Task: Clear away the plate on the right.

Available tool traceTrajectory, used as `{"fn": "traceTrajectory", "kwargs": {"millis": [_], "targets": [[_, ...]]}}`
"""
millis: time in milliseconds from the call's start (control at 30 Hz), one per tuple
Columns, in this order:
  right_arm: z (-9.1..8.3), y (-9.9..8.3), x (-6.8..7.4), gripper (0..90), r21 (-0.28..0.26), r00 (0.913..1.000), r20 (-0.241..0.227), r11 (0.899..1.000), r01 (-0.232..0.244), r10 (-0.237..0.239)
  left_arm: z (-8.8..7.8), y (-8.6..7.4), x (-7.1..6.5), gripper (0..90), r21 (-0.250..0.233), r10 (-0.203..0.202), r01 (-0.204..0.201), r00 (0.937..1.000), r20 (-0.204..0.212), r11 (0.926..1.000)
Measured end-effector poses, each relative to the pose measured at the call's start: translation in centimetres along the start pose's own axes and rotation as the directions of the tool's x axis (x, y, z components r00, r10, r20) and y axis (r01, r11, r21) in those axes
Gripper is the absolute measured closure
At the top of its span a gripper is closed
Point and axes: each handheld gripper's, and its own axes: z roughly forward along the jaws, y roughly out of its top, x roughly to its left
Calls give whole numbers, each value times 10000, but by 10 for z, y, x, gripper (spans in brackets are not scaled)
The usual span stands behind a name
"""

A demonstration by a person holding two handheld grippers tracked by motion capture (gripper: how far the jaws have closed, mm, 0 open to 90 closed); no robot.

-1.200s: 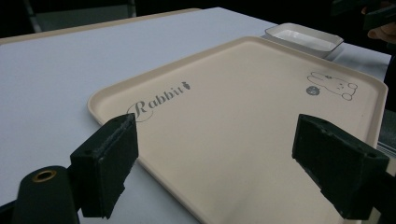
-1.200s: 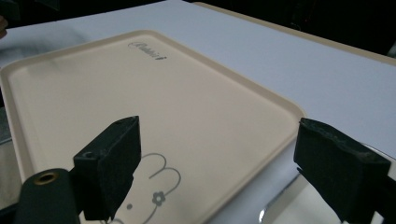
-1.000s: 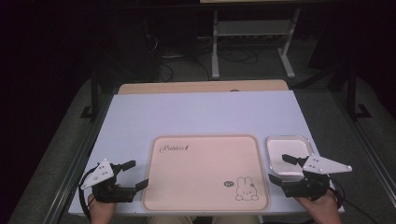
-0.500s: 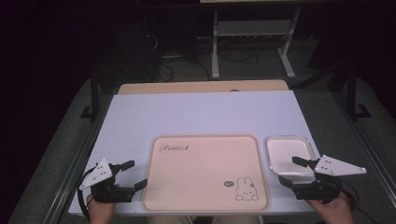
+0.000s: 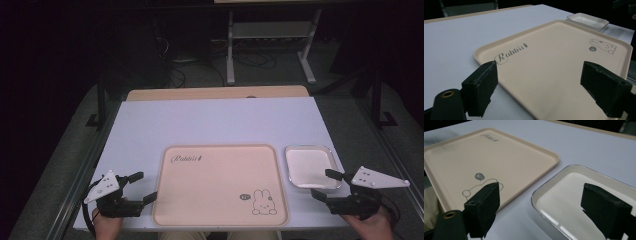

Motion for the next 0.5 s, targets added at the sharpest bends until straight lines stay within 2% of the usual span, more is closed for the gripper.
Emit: {"fn": "traceTrajectory", "kwargs": {"millis": [500], "targets": [[-15, -15, -18, 150, 265, 9984, 331, 9985, -472, 464, 0, -1, 1, 140, 2, -35, 35, 10000, 4, 10000]]}}
